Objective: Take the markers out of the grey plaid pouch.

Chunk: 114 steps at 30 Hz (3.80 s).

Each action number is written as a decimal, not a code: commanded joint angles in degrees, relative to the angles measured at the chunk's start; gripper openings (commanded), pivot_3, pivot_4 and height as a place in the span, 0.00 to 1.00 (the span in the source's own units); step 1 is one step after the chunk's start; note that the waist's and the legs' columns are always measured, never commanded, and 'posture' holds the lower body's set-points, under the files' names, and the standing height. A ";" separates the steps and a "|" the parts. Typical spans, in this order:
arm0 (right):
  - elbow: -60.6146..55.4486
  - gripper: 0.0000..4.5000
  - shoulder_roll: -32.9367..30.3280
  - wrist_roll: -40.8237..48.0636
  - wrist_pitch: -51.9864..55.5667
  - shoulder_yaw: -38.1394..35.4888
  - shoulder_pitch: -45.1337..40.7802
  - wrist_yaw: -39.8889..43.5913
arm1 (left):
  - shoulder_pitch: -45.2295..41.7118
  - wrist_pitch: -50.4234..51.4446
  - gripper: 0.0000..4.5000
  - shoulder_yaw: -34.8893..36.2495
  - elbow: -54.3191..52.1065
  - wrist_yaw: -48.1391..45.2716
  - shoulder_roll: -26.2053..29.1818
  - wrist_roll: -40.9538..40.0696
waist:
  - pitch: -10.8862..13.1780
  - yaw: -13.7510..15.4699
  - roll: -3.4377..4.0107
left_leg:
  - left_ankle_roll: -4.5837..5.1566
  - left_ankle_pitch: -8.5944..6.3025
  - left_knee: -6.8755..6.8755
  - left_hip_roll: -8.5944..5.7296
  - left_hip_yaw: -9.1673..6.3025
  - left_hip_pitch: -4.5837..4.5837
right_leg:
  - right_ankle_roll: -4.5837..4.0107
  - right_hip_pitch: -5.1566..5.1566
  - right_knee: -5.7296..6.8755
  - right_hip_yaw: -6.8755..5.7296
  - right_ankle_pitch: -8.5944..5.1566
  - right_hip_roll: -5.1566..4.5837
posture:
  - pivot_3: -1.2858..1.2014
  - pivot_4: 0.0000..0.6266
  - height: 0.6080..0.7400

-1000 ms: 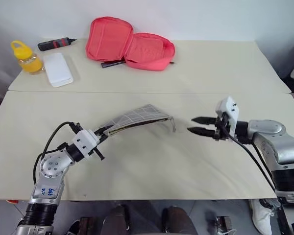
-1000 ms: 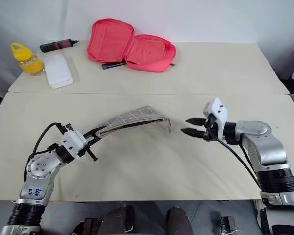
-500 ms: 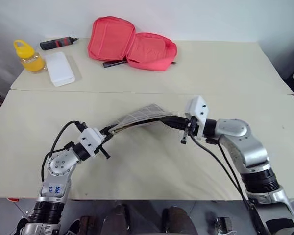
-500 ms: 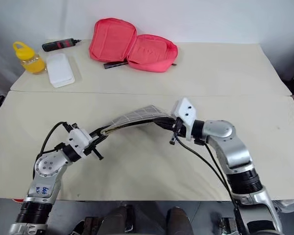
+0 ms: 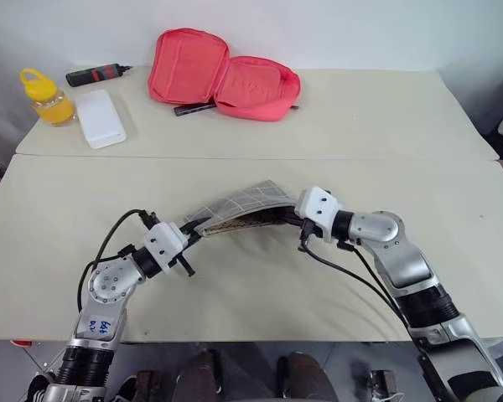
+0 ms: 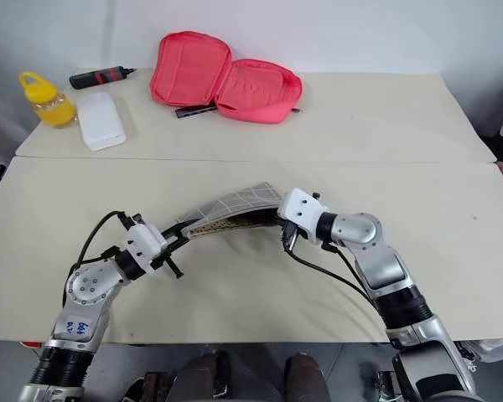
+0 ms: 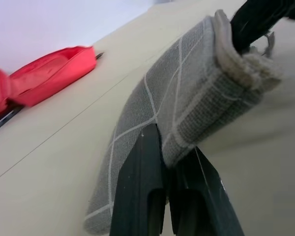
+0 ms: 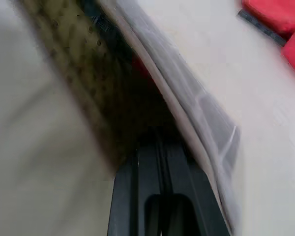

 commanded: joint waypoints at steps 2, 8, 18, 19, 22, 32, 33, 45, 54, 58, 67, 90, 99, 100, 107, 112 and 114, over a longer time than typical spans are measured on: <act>-1.11 0.14 -0.24 -5.43 -5.46 3.13 -2.12 -0.52 | -1.86 1.32 0.00 -1.53 -4.25 -1.20 -0.09 -0.70 | 0.00 0.18 0.00 | -0.01 0.00 0.01 0.01 -0.01 0.00 | 0.00 -0.01 0.02 0.00 0.00 0.01 | 0.52 0.24 1.00; -0.74 0.61 -2.52 -10.44 -10.21 4.66 -3.12 0.25 | -2.73 4.11 0.00 -1.25 -4.54 -2.06 -0.53 -2.84 | 0.00 0.28 0.00 | 0.00 0.00 0.01 0.00 0.00 -0.02 | 0.00 -0.01 0.01 -0.01 0.00 -0.05 | 0.52 0.24 1.00; -1.69 1.00 -2.94 -9.02 -9.10 3.75 -3.75 2.76 | -3.07 9.85 0.00 -0.08 -5.13 -4.69 -0.71 -8.18 | 0.00 0.17 0.00 | 0.00 0.00 0.11 0.03 -0.01 0.00 | 0.00 0.01 0.06 0.00 0.00 -0.01 | 0.52 0.24 1.00; -1.91 0.95 -2.86 -8.64 -8.81 3.79 -3.70 3.13 | -3.03 10.73 0.00 -0.08 -5.46 -4.98 -0.71 -8.82 | 0.00 0.18 0.00 | 0.00 0.00 0.11 0.03 -0.01 0.00 | 0.00 0.01 0.06 0.00 0.00 -0.01 | 0.52 0.24 1.00; -2.29 0.78 -3.17 -9.46 -9.29 4.17 -3.95 3.21 | -2.89 13.56 0.00 0.08 -6.66 -5.44 -1.07 -11.11 | 0.00 0.18 0.00 | 0.00 0.00 0.12 0.03 -0.02 -0.01 | -0.01 0.01 0.06 0.00 0.00 -0.01 | 0.52 0.24 1.00; -6.92 0.54 -8.59 -11.75 -1.69 7.31 -11.48 16.60 | -4.42 27.39 0.00 1.37 -9.81 -5.42 -2.55 -19.61 | 0.00 0.17 0.00 | 0.00 0.00 0.19 0.03 -0.04 -0.01 | -0.01 0.02 0.10 0.01 0.00 0.02 | 0.52 0.24 1.00; -7.36 0.54 -8.86 -11.88 -0.26 7.57 -12.34 17.94 | -4.52 29.87 0.00 1.28 -10.11 -5.72 -2.41 -20.95 | 0.00 0.18 0.00 | 0.00 0.00 0.20 0.02 -0.05 0.00 | -0.01 0.03 0.10 0.01 0.00 0.02 | 0.52 0.24 1.00; -10.97 0.54 -12.60 -10.18 16.69 10.47 -19.59 32.29 | -6.71 49.28 0.00 1.66 -10.26 -6.31 -7.08 -35.91 | 0.00 0.23 0.00 | 0.04 -0.02 0.28 -0.02 -0.15 0.00 | 0.00 0.13 0.06 -0.03 0.00 0.02 | 0.52 0.24 1.00; -5.00 0.54 -11.00 -15.61 10.63 14.23 -18.00 26.48 | -6.20 50.07 0.00 0.59 -9.35 -6.91 -8.15 -34.36 | 0.00 0.22 0.00 | 0.03 -0.03 0.46 -0.09 -0.14 -0.02 | -0.01 0.18 0.07 -0.02 0.00 0.03 | 0.52 0.24 1.00; -3.15 0.54 -10.23 -16.29 8.62 14.39 -17.55 25.33 | -5.93 49.54 0.00 0.61 -9.31 -7.06 -8.20 -33.56 | 0.00 0.19 0.00 | 0.02 -0.04 0.52 -0.09 -0.15 -0.01 | -0.01 0.22 0.07 -0.03 0.00 0.05 | 0.52 0.24 1.00; -3.39 0.13 -8.66 -15.15 8.29 13.47 -16.99 24.99 | -5.79 48.27 0.00 0.55 -9.44 -6.67 -8.38 -31.78 | 0.00 0.14 0.00 | 0.02 -0.06 0.55 -0.06 -0.16 0.00 | -0.01 0.24 0.07 -0.02 0.00 0.08 | 0.52 0.24 1.00; -6.10 0.44 -10.57 -9.37 12.55 8.35 -18.06 26.38 | -7.48 50.59 0.00 2.71 -7.82 -9.26 -5.18 -33.22 | 0.01 0.26 0.00 | 0.01 -0.15 0.58 -0.02 -0.17 -0.01 | -0.01 0.26 0.05 -0.04 0.00 0.07 | 0.52 0.24 1.00; -9.87 0.73 -10.53 -6.79 16.36 8.51 -18.19 28.80 | -9.34 63.74 0.00 5.71 -6.92 -12.34 -2.31 -43.61 | 0.01 0.12 0.00 | -0.01 -0.17 0.57 -0.01 -0.17 -0.02 | -0.01 0.24 0.05 -0.03 0.00 0.12 | 0.52 0.24 1.00; -10.69 0.73 -10.67 -6.07 17.39 8.35 -18.20 29.36 | -9.46 65.60 0.00 5.64 -7.27 -12.79 -1.71 -44.98 | 0.01 0.16 0.00 | -0.02 -0.18 0.56 0.00 -0.17 -0.02 | -0.01 0.23 0.05 -0.03 0.00 0.14 | 0.52 0.24 1.00; -15.90 0.73 -17.59 -0.53 24.83 6.80 -18.96 36.13 | -10.74 62.33 0.00 3.18 -5.62 -15.31 -1.84 -42.05 | 0.02 0.47 -0.01 | 0.04 -0.24 0.62 -0.04 -0.21 -0.10 | -0.01 0.26 -0.06 -0.04 -0.01 0.08 | 0.52 0.24 1.00; -19.35 0.73 -17.59 1.36 28.38 9.00 -17.95 35.65 | -11.51 53.83 0.00 2.59 -3.13 -12.85 -3.96 -35.54 | 0.02 0.15 -0.01 | 0.04 -0.25 0.68 -0.02 -0.19 -0.13 | -0.01 0.23 -0.07 -0.04 -0.01 0.14 | 0.52 0.24 1.00; -18.65 0.73 -17.03 -1.03 26.57 11.80 -16.12 34.10 | -10.59 51.07 0.00 0.18 -1.35 -12.59 -3.07 -30.92 | 0.02 0.18 -0.01 | 0.02 -0.26 0.69 0.04 -0.19 -0.13 | -0.01 0.21 -0.07 -0.03 -0.01 0.20 | 0.52 0.24 1.00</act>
